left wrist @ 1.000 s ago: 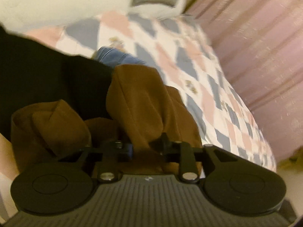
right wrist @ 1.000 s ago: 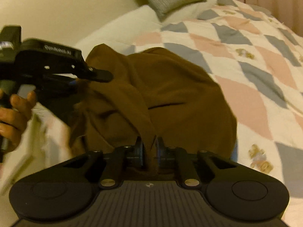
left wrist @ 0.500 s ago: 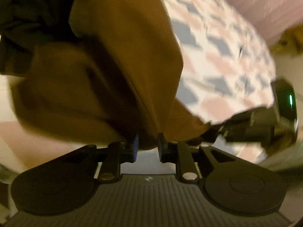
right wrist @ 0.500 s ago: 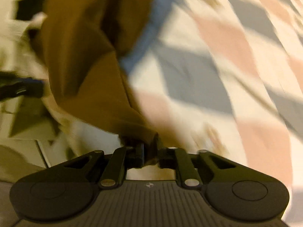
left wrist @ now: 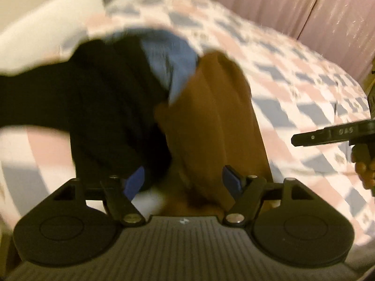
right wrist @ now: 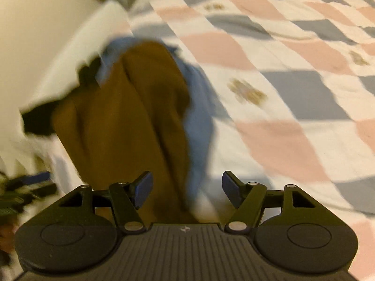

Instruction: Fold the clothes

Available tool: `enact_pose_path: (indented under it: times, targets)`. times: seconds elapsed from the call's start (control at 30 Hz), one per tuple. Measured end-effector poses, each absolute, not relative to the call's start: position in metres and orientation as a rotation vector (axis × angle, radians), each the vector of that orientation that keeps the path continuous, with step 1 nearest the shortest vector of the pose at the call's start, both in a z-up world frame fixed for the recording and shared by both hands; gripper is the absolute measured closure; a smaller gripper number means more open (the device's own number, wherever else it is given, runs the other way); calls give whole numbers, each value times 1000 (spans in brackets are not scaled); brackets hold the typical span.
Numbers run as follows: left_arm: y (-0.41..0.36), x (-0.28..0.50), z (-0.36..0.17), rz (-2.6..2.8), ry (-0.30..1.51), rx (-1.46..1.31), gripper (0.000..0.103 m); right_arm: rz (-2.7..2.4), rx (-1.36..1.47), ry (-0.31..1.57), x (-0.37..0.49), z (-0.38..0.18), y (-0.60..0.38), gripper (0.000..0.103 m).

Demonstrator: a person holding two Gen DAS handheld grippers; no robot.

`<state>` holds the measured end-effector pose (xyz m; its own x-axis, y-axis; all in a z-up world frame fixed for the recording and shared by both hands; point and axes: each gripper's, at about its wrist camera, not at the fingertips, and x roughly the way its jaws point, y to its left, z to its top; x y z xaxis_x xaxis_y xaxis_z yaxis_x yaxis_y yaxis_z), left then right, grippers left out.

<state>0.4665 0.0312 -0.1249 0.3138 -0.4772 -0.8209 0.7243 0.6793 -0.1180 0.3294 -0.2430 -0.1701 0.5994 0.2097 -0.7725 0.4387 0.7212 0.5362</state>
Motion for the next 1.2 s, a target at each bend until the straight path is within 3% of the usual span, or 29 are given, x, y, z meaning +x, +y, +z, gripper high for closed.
enact_pose_path:
  times: [0.13,0.2,0.23,0.37,0.4,0.47,0.5,0.6,0.7,0.9,0.93,1.0,1.07,1.1,1.2]
  targets:
    - [2,492,-134,-817,889,319,31,-92,937,852,366,-152,-247,29]
    - [-16,487,-142,-898,863,370,62,-51,1007,832,381,-146,-242,27]
    - [-25,480,-144,-952,846,398,88,-61,1002,862,382,-151,-242,25]
    - [-50,427,-147,-1173,750,490,87,-101,981,979,385,-174,-239,24]
    - [-53,412,-149,-1207,735,504,87,-111,976,1009,386,-179,-238,29]
    - [-51,396,-152,-1240,747,485,86,-131,964,1067,387,-190,-237,63]
    - [-47,394,-155,-1236,781,459,85,-142,957,1096,388,-196,-237,89]
    - [-28,391,-159,-1211,852,409,85,-185,898,1099,367,-197,-238,94]
    - [8,397,-151,-1163,909,374,71,-224,914,1020,326,-181,-257,96]
    - [58,415,-147,-942,986,422,69,-521,865,921,225,-160,-338,95]
    - [58,416,-147,-922,993,421,69,-647,853,981,210,-169,-352,79]
    - [50,415,-147,-905,999,412,69,-826,766,1093,190,-183,-363,70]
    - [35,411,-147,-921,1000,407,63,-865,704,1091,181,-186,-353,63]
    - [26,408,-148,-937,1000,409,62,-827,676,1079,182,-185,-342,50]
    - [-4,397,-156,-1006,999,453,59,-678,573,1051,193,-185,-306,48]
